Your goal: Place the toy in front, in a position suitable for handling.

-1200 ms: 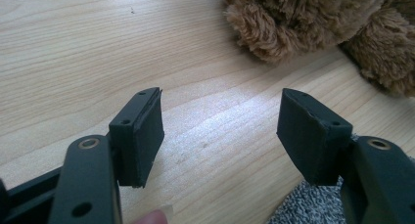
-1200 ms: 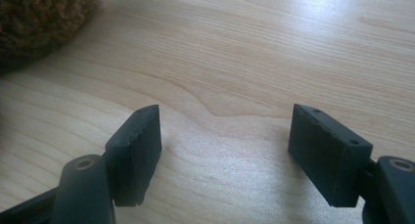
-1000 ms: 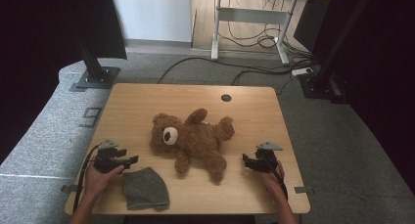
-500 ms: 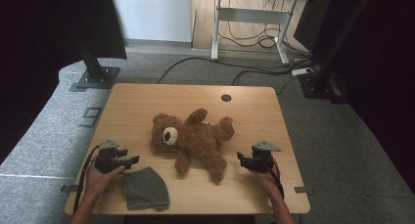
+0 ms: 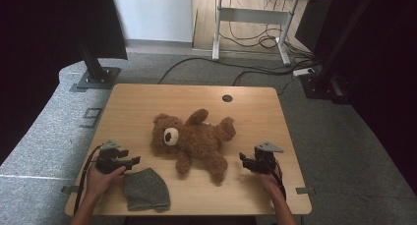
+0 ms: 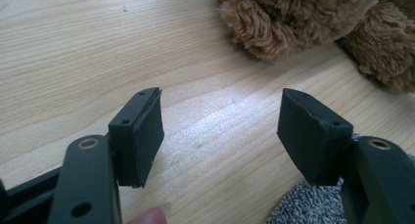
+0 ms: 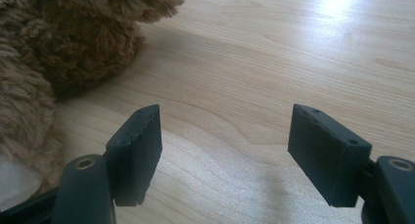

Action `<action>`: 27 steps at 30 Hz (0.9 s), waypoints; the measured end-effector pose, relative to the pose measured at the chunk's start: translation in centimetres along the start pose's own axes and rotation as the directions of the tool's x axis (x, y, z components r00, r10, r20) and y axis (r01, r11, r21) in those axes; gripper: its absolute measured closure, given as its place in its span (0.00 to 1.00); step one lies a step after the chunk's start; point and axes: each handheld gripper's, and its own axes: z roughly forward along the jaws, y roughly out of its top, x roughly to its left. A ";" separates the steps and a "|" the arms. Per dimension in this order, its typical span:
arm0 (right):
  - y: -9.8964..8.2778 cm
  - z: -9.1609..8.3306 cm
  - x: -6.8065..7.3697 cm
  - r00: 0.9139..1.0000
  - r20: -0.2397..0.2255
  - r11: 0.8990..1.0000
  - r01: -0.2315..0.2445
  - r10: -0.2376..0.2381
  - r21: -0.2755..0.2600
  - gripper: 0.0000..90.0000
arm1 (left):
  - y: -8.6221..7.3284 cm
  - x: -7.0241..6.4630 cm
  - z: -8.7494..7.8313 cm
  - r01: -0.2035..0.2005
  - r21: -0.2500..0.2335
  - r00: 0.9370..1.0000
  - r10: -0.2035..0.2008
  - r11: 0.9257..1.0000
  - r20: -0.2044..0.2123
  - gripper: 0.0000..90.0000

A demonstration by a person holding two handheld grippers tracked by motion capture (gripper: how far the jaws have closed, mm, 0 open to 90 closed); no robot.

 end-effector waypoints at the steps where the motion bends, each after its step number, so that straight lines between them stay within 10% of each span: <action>1: 0.0 0.0 0.0 1.000 0.001 1.000 0.000 0.000 0.000 0.31 | 0.0 0.0 0.0 0.000 0.000 1.000 0.000 1.000 0.001 0.37; 10: 0.5 -0.3 0.7 1.000 -0.024 0.999 -0.005 0.004 -0.031 0.32 | 0.4 -0.2 0.2 0.006 -0.017 1.000 -0.006 1.000 0.009 0.37; 27: 3.0 0.6 6.8 0.976 -0.214 0.998 0.022 -0.035 -0.063 0.30 | 4.5 -2.3 2.8 -0.052 -0.057 0.997 0.055 0.997 0.060 0.32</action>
